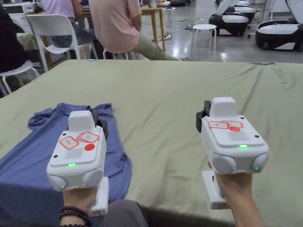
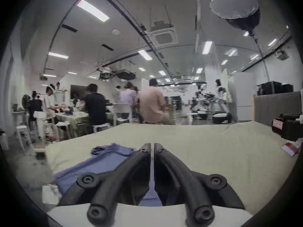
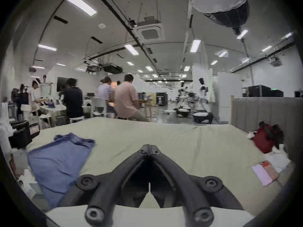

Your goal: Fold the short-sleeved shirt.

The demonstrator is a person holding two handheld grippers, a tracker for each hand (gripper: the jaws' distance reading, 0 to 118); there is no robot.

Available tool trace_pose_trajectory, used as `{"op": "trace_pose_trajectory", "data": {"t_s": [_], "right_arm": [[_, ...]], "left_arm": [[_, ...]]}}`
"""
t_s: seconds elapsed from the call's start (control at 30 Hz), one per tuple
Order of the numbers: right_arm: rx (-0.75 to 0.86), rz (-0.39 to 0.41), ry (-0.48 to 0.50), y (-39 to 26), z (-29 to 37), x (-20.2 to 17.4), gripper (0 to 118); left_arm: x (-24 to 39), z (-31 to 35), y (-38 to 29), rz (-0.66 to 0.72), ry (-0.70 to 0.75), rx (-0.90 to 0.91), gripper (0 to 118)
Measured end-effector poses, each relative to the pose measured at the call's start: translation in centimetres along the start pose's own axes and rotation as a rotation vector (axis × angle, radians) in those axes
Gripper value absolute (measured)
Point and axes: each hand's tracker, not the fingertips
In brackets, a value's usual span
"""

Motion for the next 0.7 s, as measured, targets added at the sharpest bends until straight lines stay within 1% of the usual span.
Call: {"op": "trace_pose_trajectory", "data": {"t_s": [0.07, 0.13, 0.23, 0.3, 0.4, 0.57, 0.6, 0.67, 0.7], "right_arm": [[0.004, 0.02, 0.078, 0.0, -0.9, -3.5, 0], [0.008, 0.03, 0.148, -0.2, -1.7, -6.1, 0], [-0.004, 0.016, 0.192, -0.2, -2.5, -8.8, 0], [-0.004, 0.023, 0.21, -0.4, -3.1, -9.6, 0], [-0.014, 0.023, 0.224, -0.5, -3.4, -9.8, 0], [-0.035, 0.032, 0.221, -0.7, -3.5, -9.6, 0], [-0.038, 0.035, 0.223, -0.9, -3.6, -9.5, 0], [-0.047, 0.041, 0.228, -1.0, -3.6, -9.6, 0], [-0.052, 0.045, 0.234, -1.1, -3.8, -9.6, 0]], "left_arm": [[-3.3, 1.0, 0.0, 0.002, 0.075, -0.024, 3], [-5.3, 1.9, 0.1, -0.019, 0.135, -0.023, 3], [-7.4, 2.8, 0.1, -0.026, 0.15, -0.012, 3], [-8.0, 2.9, 0.1, -0.021, 0.174, -0.01, 3], [-8.1, 2.5, 0.1, -0.002, 0.179, -0.021, 3], [-7.0, 0.9, -0.8, -0.002, 0.136, -0.07, 3], [-6.6, 0.8, -0.5, 0.002, 0.123, -0.093, 7], [-6.3, -0.3, 0.0, 0.03, 0.106, -0.165, 21], [-6.2, -0.8, 0.1, 0.042, 0.1, -0.177, 24]]}}
